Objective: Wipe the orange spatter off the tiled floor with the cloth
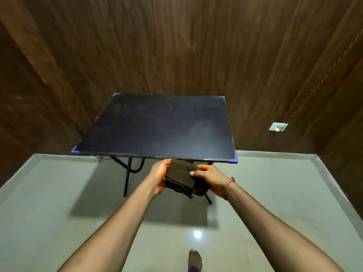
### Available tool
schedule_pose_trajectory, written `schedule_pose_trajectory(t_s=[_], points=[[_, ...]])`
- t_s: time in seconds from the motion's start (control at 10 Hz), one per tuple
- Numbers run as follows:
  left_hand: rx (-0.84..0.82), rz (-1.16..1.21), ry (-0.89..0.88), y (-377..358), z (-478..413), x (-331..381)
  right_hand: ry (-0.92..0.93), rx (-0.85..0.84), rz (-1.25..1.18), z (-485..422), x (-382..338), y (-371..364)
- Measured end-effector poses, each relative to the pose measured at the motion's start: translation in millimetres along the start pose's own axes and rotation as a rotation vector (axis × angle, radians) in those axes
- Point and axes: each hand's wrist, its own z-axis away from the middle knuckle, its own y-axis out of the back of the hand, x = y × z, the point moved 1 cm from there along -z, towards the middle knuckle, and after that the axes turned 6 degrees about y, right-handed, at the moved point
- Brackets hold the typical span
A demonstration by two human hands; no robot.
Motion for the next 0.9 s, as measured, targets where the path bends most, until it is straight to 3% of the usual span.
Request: schedule_pose_trajectory(t_s=[0.2, 0.3, 0.5, 0.7, 0.9], points=[[-0.073, -0.222, 0.079, -69, -151, 47, -0.141, 0.261, -0.062, -151, 4, 86], [-0.108, -0.329, 0.115, -98, -207, 39, -0.229, 0.296, 0.037, -197, 23, 123], [-0.069, -0.583, 0.080, -116, -286, -13, -0.245, 0.526, 0.253, -221, 48, 148], [-0.098, -0.627, 0.020, -110, -253, -2, -0.027, 0.550, 0.646, -186, 70, 128], [-0.085, -0.837, -0.184, -77, -209, 1, -0.004, 0.529, 0.724, -135, 84, 86]])
